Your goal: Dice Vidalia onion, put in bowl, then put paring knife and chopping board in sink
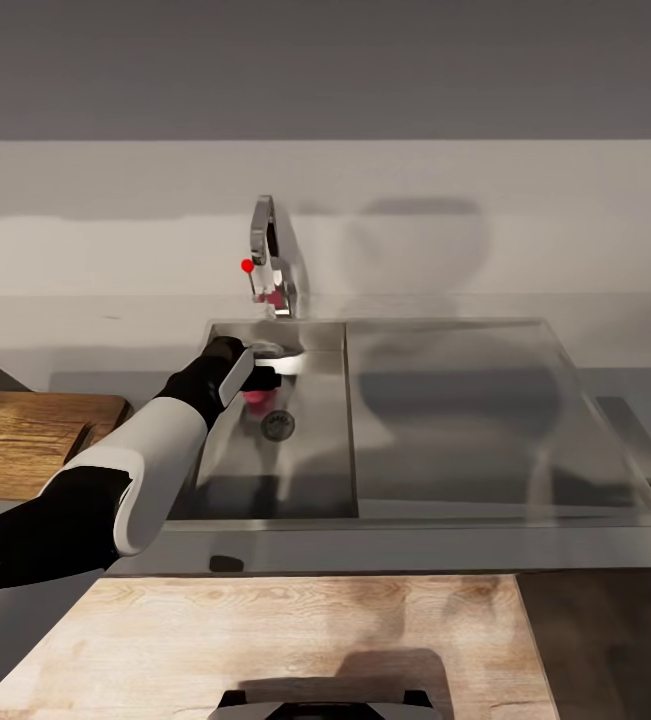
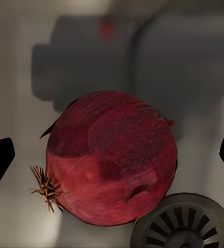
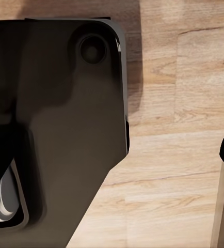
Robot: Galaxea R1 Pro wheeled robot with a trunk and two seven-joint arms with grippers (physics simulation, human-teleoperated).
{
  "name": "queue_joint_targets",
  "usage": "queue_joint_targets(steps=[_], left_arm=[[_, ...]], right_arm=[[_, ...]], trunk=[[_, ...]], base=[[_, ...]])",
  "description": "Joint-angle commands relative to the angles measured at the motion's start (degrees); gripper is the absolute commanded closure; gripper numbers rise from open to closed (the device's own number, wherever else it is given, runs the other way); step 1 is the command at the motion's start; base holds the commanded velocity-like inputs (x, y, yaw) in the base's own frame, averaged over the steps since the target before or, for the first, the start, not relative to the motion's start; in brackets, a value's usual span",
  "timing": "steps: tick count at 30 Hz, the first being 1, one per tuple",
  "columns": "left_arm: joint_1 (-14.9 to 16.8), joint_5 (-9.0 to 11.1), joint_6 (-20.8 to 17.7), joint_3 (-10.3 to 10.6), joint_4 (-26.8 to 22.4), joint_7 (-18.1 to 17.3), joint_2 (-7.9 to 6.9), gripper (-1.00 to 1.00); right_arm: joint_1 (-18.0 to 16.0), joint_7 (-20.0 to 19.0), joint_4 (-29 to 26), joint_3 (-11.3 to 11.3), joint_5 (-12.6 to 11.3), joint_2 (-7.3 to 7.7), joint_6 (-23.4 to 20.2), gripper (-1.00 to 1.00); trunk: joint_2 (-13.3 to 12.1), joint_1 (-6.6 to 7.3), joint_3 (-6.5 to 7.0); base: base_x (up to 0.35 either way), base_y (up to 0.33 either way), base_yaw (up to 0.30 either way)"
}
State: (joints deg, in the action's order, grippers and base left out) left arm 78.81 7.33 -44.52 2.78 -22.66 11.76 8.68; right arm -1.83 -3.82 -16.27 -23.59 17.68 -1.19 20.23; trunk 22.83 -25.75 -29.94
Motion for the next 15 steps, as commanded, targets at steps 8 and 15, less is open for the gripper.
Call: queue_joint_targets(steps=[8,15], left_arm=[[0.03,0.6,-0.22,0.3,0.19,0.39,-0.06,-1.0],[-0.06,0.64,-0.22,0.3,0.25,0.37,-0.06,-1.0]], right_arm=[[-0.02,-0.37,-0.04,-0.49,0.25,-0.04,0.16,-1.0],[-0.02,-0.39,0.0,-0.49,0.25,-0.04,0.16,-1.0]], trunk=[[0.09,-0.03,-0.22],[0.09,-0.03,-0.76]], base=[[-0.002,0.0,0.0],[0.0,0.0,0.0]])
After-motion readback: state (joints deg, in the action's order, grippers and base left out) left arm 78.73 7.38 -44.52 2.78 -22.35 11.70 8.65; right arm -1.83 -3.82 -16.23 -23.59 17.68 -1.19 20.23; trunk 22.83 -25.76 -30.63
